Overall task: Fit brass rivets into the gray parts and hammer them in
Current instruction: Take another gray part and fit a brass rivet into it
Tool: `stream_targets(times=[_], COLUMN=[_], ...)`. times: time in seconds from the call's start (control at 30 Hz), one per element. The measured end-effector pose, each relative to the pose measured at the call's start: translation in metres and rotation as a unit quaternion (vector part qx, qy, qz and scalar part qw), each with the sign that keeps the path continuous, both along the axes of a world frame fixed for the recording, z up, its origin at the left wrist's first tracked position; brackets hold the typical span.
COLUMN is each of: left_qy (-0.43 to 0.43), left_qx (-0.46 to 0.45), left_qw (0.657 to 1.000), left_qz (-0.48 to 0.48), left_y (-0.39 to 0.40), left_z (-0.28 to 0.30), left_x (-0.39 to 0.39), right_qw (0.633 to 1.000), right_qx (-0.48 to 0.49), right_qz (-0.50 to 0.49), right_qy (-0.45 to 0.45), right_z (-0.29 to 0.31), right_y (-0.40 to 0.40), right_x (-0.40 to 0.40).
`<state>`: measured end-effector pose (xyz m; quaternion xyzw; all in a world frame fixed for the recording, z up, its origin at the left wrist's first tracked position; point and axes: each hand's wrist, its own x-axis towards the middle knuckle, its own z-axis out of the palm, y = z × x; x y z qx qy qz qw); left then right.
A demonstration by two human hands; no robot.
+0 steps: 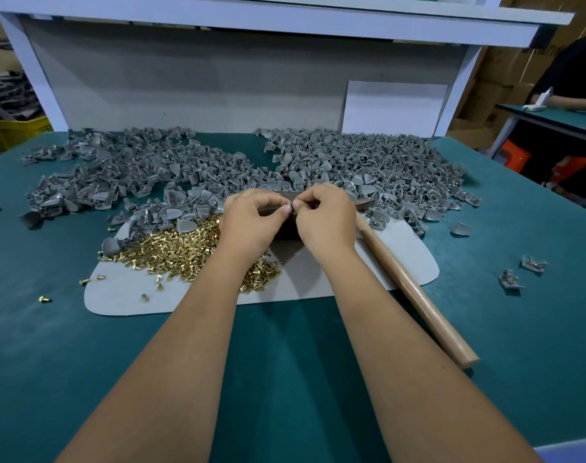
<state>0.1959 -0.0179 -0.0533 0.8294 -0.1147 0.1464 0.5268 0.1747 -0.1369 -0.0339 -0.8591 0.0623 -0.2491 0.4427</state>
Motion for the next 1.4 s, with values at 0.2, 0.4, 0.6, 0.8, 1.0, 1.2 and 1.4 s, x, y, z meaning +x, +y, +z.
stream_targets(times=[0.2,0.4,0.6,0.8,1.0,1.2,1.4], left_qy=[-0.004,0.001,0.015,0.019,0.007,-0.011,-0.007], left_qx=[0.0,0.012,0.0,-0.002,0.021,0.057,0.083], left_qw=[1.0,1.0,1.0,1.0,1.0,0.998,0.996], left_qz=[0.003,0.019,0.023,0.019,0.017,0.029,0.04], left_y=[0.0,-0.001,-0.001,-0.001,-0.001,-0.001,-0.002], left_z=[0.001,0.0,0.0,0.001,0.004,0.005,0.007], left_x=[0.001,0.003,0.003,0.003,0.0,-0.005,-0.008], right_qw=[0.997,0.983,0.975,0.977,0.989,0.996,0.997], right_qx=[0.047,0.168,0.211,0.203,0.134,0.031,0.024], right_qz=[0.042,0.042,0.041,0.04,0.047,0.043,0.014], right_qy=[-0.043,-0.053,-0.049,-0.045,-0.05,-0.067,-0.07], right_z=[-0.009,-0.01,-0.009,-0.01,-0.011,-0.014,-0.014], right_y=[-0.004,-0.006,-0.007,-0.006,-0.006,-0.006,-0.001], right_x=[-0.002,-0.005,-0.005,-0.004,-0.002,0.0,0.001])
